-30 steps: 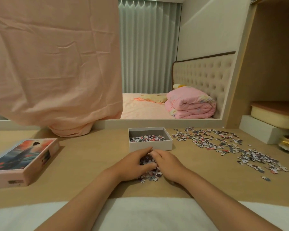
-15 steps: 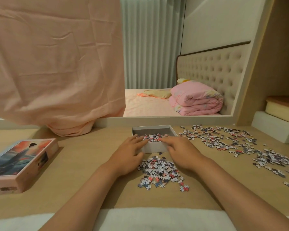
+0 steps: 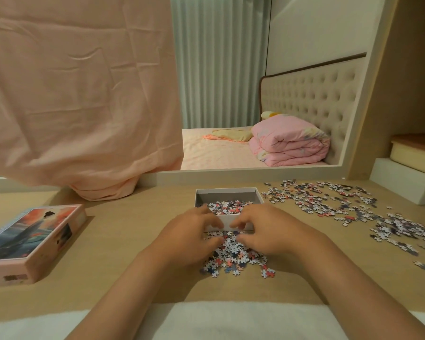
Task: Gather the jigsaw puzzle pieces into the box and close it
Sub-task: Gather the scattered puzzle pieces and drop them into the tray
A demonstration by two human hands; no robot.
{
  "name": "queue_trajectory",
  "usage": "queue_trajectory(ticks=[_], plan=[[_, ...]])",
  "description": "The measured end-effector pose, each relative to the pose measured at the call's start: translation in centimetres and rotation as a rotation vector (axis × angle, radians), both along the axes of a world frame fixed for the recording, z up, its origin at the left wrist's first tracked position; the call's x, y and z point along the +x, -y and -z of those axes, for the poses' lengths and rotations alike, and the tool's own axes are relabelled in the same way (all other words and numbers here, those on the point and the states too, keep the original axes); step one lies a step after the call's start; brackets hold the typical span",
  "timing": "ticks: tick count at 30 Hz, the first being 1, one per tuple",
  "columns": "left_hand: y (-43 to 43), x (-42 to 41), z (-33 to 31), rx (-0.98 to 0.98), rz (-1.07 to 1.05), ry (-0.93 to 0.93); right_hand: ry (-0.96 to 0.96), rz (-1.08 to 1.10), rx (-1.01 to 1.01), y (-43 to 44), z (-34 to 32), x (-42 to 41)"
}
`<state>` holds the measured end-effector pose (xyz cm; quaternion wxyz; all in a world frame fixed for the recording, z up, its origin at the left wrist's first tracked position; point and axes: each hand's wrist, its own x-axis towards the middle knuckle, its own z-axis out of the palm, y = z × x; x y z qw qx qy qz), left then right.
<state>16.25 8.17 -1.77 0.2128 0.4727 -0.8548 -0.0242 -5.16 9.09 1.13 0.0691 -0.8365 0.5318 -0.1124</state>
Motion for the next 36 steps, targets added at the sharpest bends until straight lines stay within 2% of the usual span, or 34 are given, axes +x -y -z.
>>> queue_trajectory(ticks=[2,4,9,17,20,24,27,31,36], plan=[[0.1,0.0,0.7,0.142,0.018,0.139,-0.180,-0.004,0.096,-0.1,0.5,0.3],[0.3,-0.1,1.4,0.236,0.034,0.169,-0.235,0.011,0.190,0.0,0.8,0.6],[0.6,-0.6,1.4,0.174,0.074,0.020,-0.126,0.024,0.239,0.2,1.1,1.0],[1.0,-0.6,1.3,0.129,0.092,-0.075,0.145,0.046,0.192,0.3,1.4,1.0],[1.3,-0.8,0.8,0.129,0.082,-0.210,0.313,0.068,0.249,0.6,0.9,0.8],[3.0,-1.3,-1.3,0.142,0.041,-0.391,0.440,0.106,0.140,2.5,-0.9,0.5],[5.1,-2.0,-3.0,0.071,0.008,-0.380,0.456,0.139,0.030,4.3,-2.1,0.5],[7.5,-2.7,-3.5,0.074,-0.059,-0.357,0.372,0.183,-0.109,6.5,-2.3,0.7],[7.9,-2.5,-1.6,0.093,-0.085,-0.202,0.278,0.143,-0.013,7.9,0.1,0.2]])
